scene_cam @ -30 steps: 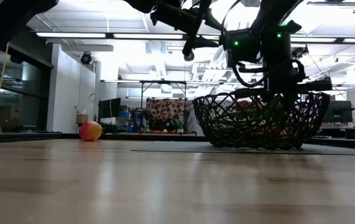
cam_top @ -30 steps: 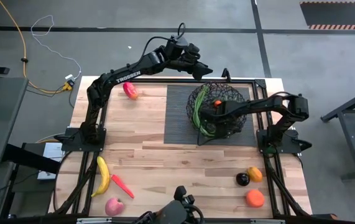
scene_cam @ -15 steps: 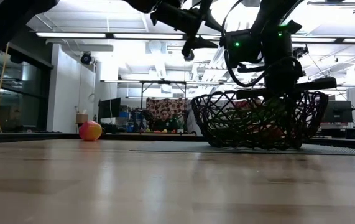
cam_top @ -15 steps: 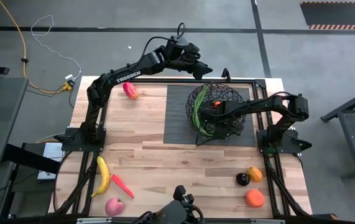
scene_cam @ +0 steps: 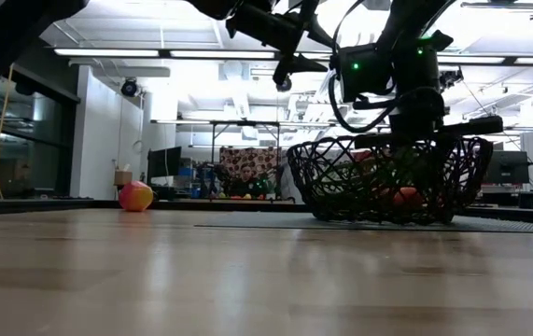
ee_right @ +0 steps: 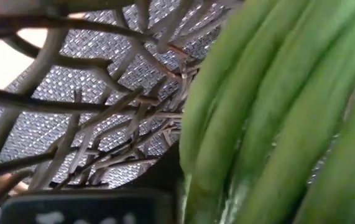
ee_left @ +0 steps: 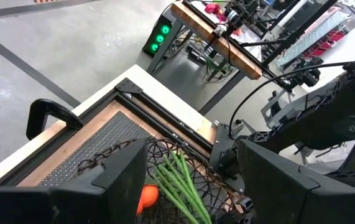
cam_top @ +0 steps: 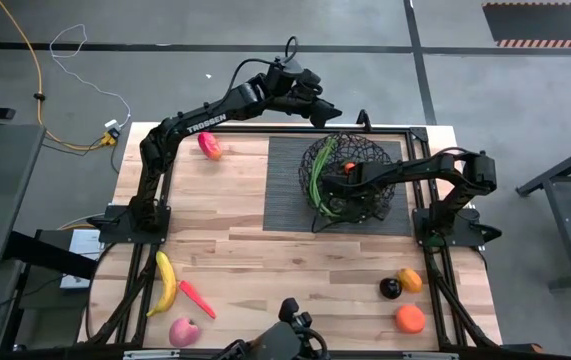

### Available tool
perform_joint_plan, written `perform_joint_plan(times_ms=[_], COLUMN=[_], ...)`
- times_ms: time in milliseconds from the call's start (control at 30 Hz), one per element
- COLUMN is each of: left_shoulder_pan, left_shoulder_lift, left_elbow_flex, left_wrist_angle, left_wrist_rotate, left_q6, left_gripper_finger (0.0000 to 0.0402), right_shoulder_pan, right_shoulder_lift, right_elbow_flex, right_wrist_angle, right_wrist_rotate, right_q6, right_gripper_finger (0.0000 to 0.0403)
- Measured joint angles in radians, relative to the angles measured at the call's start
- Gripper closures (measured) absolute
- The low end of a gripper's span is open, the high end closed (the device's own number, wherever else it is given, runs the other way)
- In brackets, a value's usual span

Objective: Build produce basket
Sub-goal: Put the leaf lettuce into the wire basket

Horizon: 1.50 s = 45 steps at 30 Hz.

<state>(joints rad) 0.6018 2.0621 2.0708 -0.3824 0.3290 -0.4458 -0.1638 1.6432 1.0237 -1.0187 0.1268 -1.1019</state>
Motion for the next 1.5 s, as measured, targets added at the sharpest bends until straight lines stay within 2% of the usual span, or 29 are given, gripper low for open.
perform_joint_plan(times_ms=[300, 533, 967, 1267, 1500], left_shoulder_pan=[0.0, 0.0, 0.001, 0.001, 0.001], left_shoulder_lift=[0.0, 0.0, 0.0, 0.0, 0.0], left_elbow_flex=[0.0, 0.0, 0.0, 0.0, 0.0], left_wrist_angle=[0.0, 0.0, 0.001, 0.017, 0.016], left_wrist_rotate=[0.0, 0.0, 0.001, 0.001, 0.001], left_q6=[-0.024, -0.025, -0.023, -0.023, -0.023], left_gripper_finger=[0.0163, 0.0163, 0.0163, 0.0163, 0.0163], right_shoulder_pan=[0.0, 0.0, 0.0, 0.0, 0.0], right_shoulder_lift=[0.0, 0.0, -0.001, -0.007, -0.077], right_elbow_flex=[0.0, 0.0, 0.11, 0.12, 0.12], right_wrist_angle=[-0.002, -0.004, -0.093, -0.161, -0.17], right_wrist_rotate=[0.023, 0.065, 0.055, 0.036, 0.026], right_q6=[0.006, 0.047, 0.069, 0.117, 0.126], right_gripper_finger=[0.022, 0.0173, 0.0169, 0.0169, 0.0169])
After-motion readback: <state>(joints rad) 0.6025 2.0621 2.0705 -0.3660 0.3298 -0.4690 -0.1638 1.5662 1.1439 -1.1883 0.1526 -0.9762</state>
